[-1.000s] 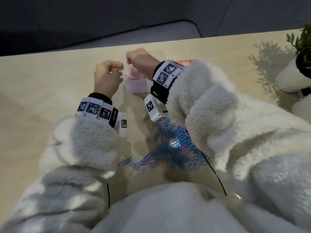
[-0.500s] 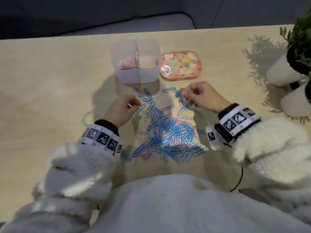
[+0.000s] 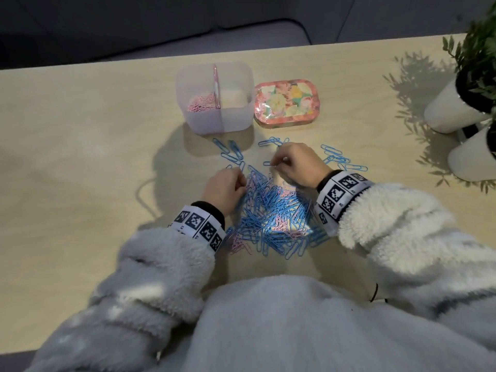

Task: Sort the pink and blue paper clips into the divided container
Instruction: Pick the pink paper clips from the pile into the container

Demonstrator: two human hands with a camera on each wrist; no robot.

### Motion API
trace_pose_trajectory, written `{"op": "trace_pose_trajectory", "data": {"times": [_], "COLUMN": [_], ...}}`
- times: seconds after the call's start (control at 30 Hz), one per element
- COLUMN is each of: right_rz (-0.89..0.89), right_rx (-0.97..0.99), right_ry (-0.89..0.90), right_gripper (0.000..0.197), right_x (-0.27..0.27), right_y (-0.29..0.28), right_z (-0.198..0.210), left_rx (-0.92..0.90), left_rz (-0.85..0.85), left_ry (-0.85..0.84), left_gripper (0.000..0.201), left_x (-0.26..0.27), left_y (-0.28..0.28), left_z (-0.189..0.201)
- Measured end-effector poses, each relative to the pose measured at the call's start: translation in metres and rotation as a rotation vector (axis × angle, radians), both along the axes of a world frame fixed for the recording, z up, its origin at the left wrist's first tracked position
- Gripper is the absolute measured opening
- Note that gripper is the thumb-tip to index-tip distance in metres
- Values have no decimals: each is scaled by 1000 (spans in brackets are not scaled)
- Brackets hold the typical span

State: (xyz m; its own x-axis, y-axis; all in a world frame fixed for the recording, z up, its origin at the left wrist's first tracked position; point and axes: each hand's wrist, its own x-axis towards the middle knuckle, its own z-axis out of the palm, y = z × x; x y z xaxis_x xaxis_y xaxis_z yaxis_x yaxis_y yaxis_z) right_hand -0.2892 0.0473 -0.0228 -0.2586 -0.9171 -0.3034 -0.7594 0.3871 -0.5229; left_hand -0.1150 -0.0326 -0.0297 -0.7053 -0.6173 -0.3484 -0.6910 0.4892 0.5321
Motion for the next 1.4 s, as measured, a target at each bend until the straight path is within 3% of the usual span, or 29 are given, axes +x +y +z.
{"op": "trace_pose_trajectory", "data": {"times": [0.2, 0.3, 0.47, 0.6, 0.73, 0.93, 1.07, 1.27, 1.4], "right_rz": [246, 227, 246, 59, -202, -264, -377, -551, -567], "right_rx": [-16, -5, -7, -35, -74, -109, -119, -150, -111], "right_ry": [69, 108, 171, 1, -254, -280, -516, -630, -666], "right_gripper": [21, 14, 10, 4, 17, 4, 20, 31, 29], "right_x": [10, 7, 3, -5, -19, -35, -38, -36, -35], "right_y": [10, 10, 19, 21, 21, 20, 27, 34, 40], "right_z": [-3, -2, -4, -3, 8, 19, 24, 12, 8], "left_rx": [48, 12, -76, -112, -123, -74, -46, 53, 64], "left_rz": [-19, 39, 54, 42, 45, -26, 28, 5, -9], "left_ry": [34, 70, -38, -19, -1, -1, 40, 33, -64], "left_gripper": [10, 10, 12, 10, 18, 17, 17, 12, 17], "left_x": [14, 32, 49, 29, 9, -3, 1, 20, 40], "left_y": [0, -13, -32, -22, -5, 10, 9, 7, 2], "left_z": [7, 11, 8, 2, -2, -9, -9, -3, 2]}}
